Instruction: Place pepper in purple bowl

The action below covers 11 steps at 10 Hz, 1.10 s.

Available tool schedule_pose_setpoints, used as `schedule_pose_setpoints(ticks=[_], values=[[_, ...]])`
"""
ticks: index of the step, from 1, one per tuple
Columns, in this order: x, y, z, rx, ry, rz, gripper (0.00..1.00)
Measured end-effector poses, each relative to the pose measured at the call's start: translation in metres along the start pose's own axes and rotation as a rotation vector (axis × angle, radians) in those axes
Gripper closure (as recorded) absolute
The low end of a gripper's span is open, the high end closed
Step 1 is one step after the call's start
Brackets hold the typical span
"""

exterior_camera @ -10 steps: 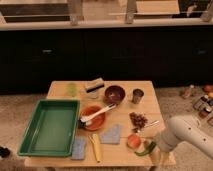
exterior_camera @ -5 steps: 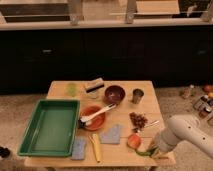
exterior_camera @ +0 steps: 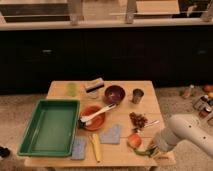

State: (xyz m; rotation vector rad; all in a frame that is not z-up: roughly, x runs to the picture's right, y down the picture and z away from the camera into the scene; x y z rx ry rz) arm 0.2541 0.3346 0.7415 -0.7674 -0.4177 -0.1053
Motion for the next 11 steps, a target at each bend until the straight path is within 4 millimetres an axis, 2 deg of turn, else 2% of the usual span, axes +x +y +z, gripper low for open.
schedule_pose_setpoints(ticks=[7, 11], values=[[-0.018, 0.002, -0.003, -0.08, -0.022, -0.153, 1.0], [-0.031, 0.002, -0.027, -0.029, -0.054, -0.196, 1.0]])
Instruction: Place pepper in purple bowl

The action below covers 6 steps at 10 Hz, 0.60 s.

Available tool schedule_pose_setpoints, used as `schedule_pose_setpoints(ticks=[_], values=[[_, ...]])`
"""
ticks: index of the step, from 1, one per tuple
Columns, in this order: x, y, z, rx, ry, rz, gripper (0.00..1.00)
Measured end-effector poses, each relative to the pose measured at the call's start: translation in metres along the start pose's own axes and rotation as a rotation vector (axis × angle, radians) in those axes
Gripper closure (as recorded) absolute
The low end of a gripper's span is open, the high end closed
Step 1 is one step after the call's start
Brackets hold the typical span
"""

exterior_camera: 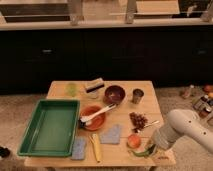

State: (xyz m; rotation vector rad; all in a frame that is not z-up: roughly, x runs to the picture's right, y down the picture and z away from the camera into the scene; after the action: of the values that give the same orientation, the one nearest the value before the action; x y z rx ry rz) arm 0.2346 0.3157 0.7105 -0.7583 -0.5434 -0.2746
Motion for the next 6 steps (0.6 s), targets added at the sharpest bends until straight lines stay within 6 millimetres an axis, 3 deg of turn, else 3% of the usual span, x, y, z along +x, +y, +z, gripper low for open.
schedule_pose_setpoints(ticks=[6], values=[[-0.009, -0.001, -0.038, 0.109, -0.027, -0.026, 1.0]])
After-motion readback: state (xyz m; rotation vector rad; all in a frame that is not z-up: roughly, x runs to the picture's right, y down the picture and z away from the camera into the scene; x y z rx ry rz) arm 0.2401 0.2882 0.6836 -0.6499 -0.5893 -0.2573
